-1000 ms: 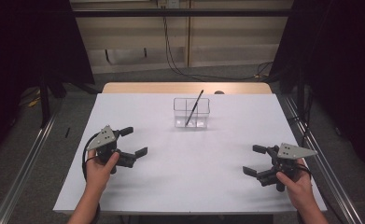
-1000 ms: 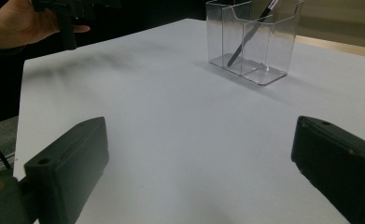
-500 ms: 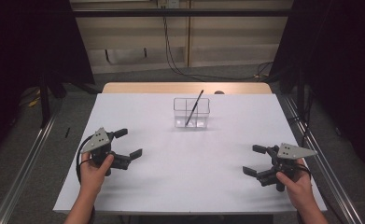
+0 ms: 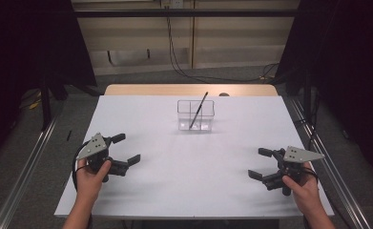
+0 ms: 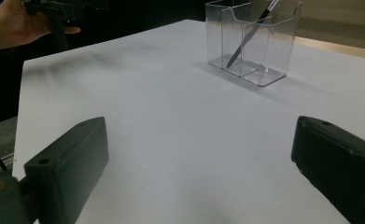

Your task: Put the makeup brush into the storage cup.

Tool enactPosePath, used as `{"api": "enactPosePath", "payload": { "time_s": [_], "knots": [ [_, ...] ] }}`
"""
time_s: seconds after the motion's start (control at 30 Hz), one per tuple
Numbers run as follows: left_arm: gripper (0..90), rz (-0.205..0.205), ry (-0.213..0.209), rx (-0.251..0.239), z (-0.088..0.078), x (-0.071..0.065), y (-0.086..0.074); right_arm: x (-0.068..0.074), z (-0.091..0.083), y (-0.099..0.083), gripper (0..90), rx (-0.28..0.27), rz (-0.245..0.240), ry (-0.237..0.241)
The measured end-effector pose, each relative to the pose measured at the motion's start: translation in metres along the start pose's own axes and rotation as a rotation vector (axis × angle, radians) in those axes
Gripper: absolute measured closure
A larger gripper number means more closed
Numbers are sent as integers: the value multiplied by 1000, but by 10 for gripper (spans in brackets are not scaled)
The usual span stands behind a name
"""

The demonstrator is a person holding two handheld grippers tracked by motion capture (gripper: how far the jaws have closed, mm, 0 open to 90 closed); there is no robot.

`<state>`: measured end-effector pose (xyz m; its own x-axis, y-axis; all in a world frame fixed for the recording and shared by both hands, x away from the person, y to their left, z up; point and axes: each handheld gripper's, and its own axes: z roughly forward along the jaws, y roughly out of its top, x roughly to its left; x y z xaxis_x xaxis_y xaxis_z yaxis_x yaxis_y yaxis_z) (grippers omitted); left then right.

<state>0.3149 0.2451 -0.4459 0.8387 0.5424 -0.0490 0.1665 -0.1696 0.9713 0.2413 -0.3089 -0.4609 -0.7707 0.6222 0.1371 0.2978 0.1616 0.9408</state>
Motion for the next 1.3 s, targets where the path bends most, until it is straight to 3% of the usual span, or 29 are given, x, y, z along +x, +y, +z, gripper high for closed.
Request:
{"api": "enactPosePath", "payload": {
  "time_s": [1.03, 1.3],
  "knots": [
    [4, 12, 12, 15, -17, 2, -5, -1, -1, 0, 39, -2, 1, -6],
    [4, 7, 10, -3, -23, 1, -6, -1, -1, -2, 40, 1, -2, -7]
  ]
}}
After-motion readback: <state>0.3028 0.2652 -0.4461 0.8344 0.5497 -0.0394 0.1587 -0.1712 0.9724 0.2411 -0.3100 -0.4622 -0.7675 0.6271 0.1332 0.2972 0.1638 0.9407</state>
